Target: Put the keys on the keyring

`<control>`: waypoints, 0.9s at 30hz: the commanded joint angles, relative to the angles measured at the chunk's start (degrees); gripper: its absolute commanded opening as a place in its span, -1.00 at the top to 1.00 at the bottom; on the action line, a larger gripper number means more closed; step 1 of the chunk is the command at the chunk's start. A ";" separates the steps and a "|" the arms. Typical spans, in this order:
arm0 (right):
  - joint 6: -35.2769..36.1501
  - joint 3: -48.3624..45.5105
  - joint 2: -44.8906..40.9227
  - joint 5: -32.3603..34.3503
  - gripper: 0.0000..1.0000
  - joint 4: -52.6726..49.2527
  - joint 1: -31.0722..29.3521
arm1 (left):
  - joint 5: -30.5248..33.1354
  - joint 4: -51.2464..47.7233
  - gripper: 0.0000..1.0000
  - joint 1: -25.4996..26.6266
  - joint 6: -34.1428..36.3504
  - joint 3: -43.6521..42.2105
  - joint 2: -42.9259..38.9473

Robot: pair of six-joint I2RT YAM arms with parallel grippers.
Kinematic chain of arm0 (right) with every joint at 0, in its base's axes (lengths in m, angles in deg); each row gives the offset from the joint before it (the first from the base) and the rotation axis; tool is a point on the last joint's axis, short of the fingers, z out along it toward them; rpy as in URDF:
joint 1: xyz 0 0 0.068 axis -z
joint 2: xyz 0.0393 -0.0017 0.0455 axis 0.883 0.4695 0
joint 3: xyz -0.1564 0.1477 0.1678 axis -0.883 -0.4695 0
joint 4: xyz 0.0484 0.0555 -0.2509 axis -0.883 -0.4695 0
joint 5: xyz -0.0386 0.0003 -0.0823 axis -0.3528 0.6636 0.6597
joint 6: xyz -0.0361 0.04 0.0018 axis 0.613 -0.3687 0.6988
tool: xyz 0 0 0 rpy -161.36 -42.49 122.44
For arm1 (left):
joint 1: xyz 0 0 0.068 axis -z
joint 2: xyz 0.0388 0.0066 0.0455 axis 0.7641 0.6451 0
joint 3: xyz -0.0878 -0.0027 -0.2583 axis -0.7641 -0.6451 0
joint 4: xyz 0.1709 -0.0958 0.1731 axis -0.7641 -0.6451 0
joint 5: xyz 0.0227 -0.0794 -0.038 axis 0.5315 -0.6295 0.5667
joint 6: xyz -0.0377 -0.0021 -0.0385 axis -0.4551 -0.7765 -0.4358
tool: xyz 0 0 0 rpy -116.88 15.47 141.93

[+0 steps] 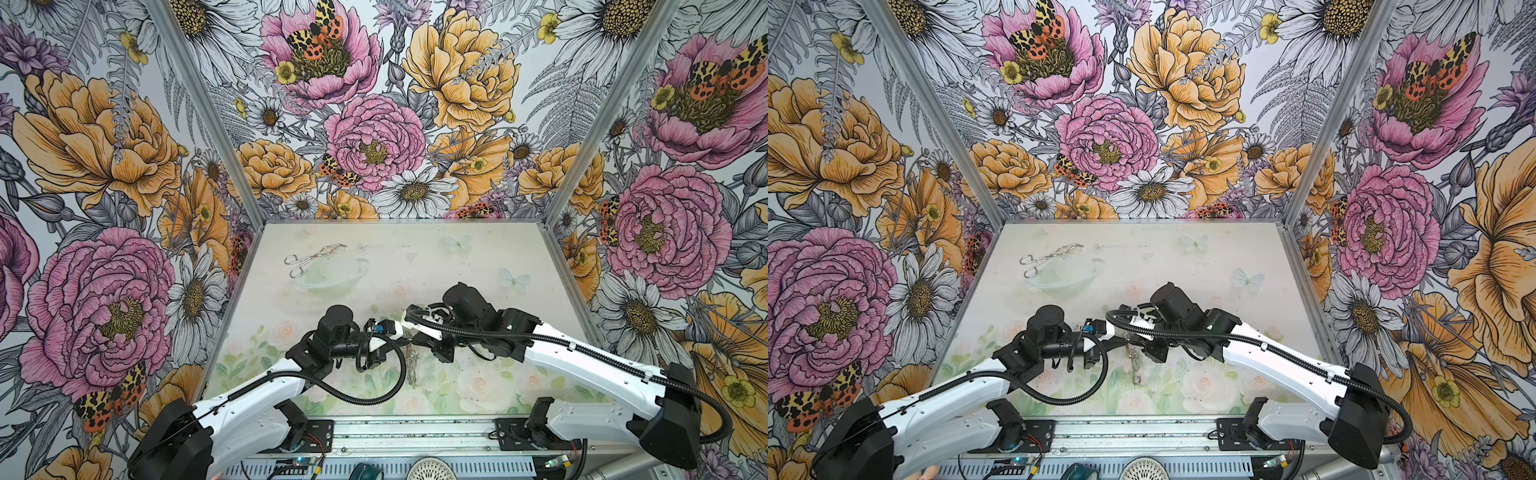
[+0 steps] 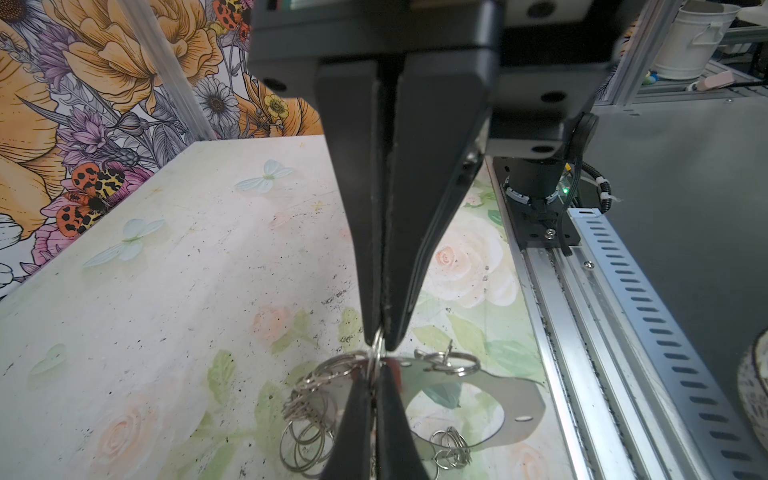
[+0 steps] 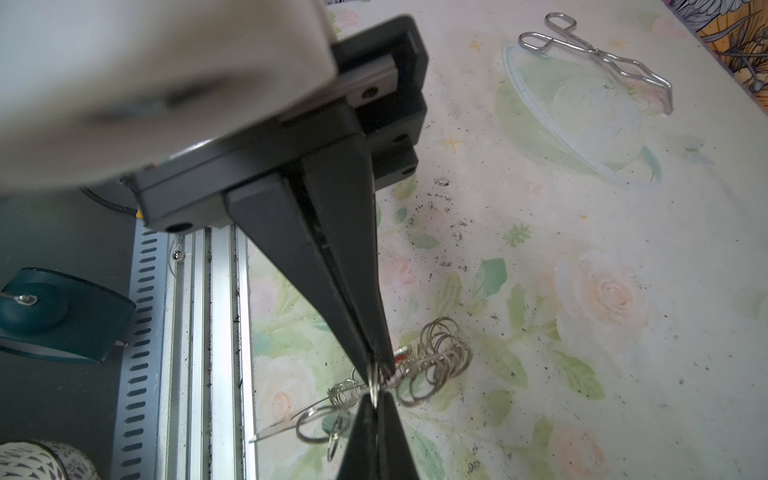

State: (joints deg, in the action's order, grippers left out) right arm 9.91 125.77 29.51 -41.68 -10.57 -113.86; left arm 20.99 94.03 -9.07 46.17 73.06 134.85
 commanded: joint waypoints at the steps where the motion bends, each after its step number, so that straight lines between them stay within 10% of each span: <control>1: -0.76 1.39 -1.50 0.86 1.00 2.87 0.03 | -1.09 1.40 0.92 0.42 0.75 1.72 -0.11; 27: -7.42 -9.36 -10.43 -4.95 1.00 21.69 2.58 | -1.54 2.01 0.90 -0.23 -0.20 1.55 0.00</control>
State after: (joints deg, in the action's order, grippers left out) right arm 4.29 116.65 20.99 -45.66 3.73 -111.41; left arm 20.90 95.60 -9.12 45.93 73.89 134.83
